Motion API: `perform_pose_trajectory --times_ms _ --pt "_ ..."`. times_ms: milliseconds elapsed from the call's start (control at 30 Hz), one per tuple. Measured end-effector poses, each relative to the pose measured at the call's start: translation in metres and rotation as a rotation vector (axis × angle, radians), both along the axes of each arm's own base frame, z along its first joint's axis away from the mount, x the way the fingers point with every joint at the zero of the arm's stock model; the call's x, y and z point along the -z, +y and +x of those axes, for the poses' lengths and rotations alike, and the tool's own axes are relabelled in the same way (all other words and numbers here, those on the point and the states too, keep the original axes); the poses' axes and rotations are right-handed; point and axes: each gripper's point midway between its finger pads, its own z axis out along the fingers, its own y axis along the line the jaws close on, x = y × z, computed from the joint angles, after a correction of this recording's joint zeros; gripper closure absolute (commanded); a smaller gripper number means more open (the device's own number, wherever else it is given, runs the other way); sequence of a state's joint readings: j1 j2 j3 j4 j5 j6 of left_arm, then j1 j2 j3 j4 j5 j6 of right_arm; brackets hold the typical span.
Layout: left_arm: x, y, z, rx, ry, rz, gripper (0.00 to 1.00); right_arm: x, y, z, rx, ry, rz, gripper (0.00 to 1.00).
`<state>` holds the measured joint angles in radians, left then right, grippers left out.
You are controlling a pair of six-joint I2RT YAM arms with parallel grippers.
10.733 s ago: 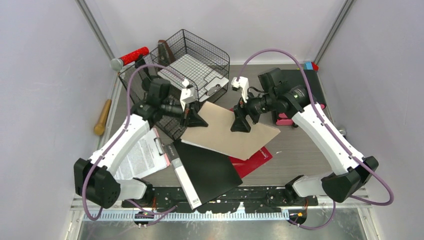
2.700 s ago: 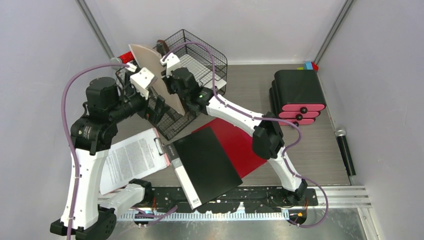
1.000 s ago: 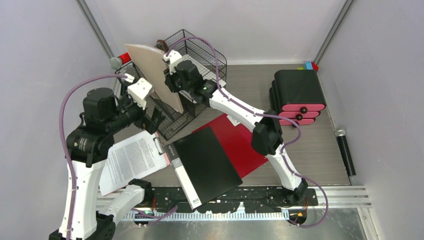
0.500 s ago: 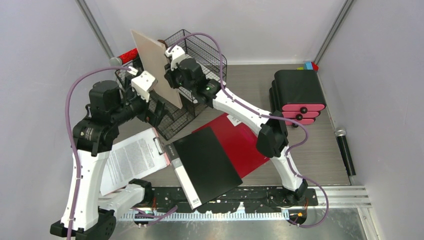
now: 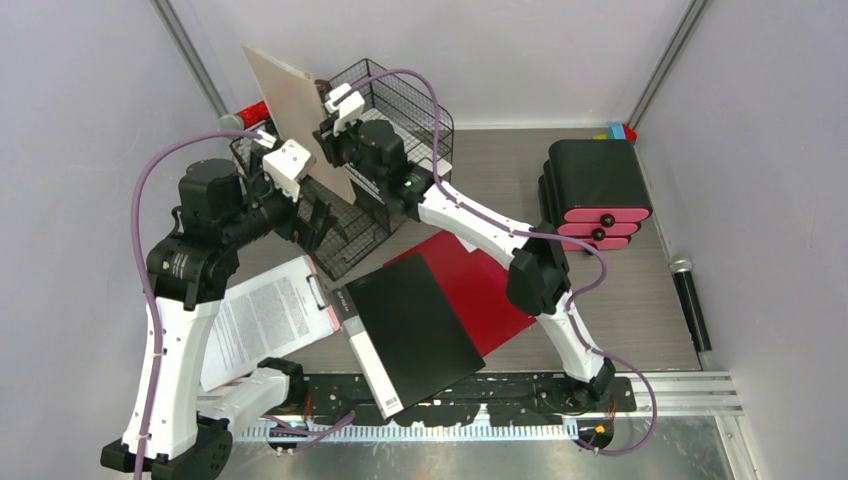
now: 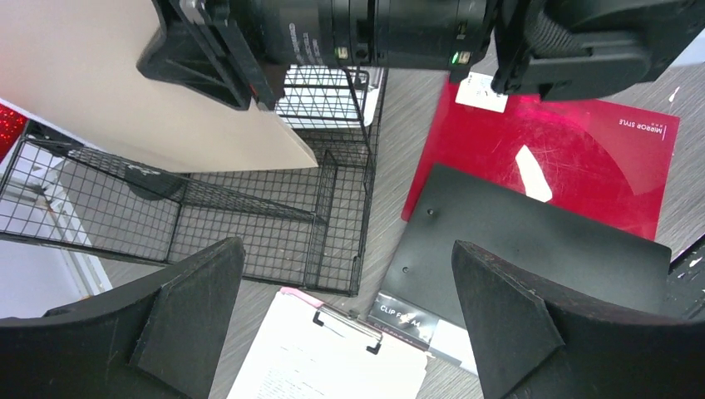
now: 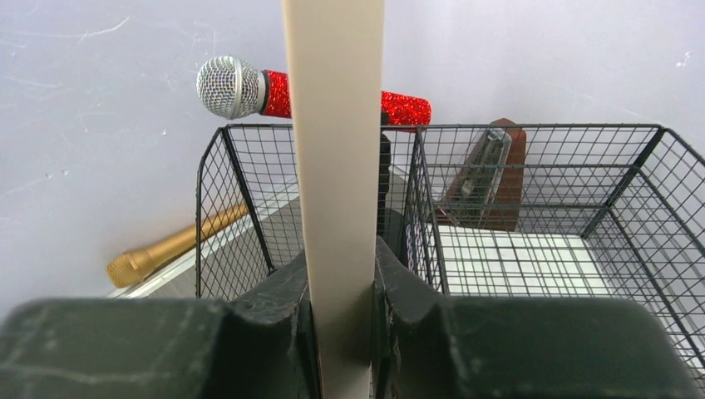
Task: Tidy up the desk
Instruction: Place the folder in the storage box.
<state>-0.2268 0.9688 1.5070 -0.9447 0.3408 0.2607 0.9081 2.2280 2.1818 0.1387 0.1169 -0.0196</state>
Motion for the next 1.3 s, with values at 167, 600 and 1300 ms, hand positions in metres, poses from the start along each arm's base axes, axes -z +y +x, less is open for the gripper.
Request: perform_pose_trajectory --times_ms 167,600,1300 --pt "-0.002 0.0 0.001 0.001 -0.01 -0.002 0.0 0.017 0.003 0.005 0.018 -0.012 -0.006 1.0" --pt "-0.003 -0.002 0.001 0.012 -0.014 -0.002 0.0 0.05 -0.001 0.013 0.071 -0.01 -0.046 1.0" --pt "0.004 0.009 -0.015 -0.027 0.013 0.02 0.0 0.088 -0.014 -0.039 -0.179 0.192 -0.369 0.75"
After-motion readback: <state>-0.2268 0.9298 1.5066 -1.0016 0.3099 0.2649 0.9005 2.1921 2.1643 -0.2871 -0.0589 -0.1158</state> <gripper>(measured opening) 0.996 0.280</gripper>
